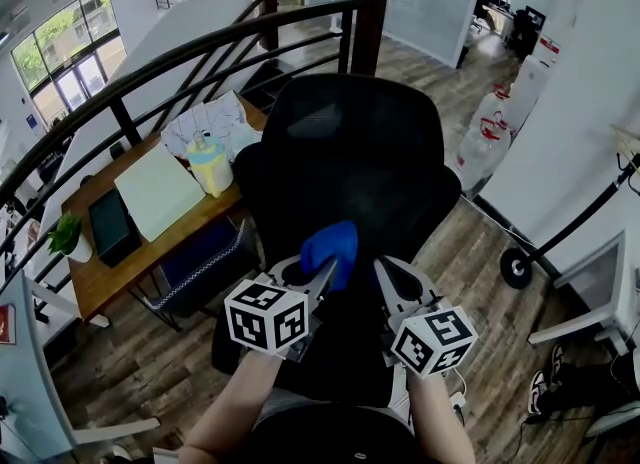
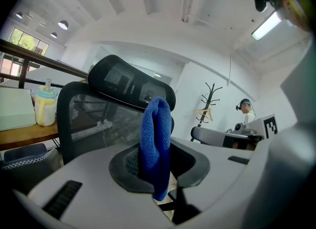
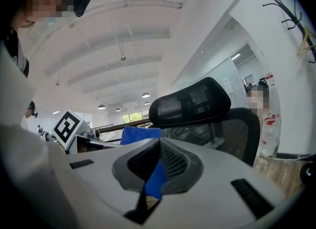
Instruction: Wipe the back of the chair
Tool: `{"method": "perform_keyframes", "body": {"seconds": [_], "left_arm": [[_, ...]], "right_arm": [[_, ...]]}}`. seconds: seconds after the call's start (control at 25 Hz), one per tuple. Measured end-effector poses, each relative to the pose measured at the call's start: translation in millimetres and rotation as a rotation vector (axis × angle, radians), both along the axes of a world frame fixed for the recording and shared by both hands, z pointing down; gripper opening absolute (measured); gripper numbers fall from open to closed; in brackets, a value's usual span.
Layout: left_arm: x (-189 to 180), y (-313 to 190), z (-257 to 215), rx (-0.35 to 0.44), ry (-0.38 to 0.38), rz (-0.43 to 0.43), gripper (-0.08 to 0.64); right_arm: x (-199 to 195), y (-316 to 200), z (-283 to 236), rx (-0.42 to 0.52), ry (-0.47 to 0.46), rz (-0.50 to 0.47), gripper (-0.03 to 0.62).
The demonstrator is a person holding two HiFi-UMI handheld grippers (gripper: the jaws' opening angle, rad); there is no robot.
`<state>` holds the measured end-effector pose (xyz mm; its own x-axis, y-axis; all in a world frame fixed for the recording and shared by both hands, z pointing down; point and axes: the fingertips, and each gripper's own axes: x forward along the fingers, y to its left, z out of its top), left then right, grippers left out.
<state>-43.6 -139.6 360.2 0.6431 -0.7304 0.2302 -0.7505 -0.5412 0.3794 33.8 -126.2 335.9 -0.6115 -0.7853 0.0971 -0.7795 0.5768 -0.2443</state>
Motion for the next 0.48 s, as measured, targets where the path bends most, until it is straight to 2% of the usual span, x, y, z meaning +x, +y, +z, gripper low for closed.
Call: {"method": "perform_keyframes", "body": {"seconds": [0.48], "left_arm": [[1,3,0,-0.011,0.026,0.006,0.074]], "right_arm": [[-10,8,-2,-0.004,0.02,-0.044,0.028]]}}
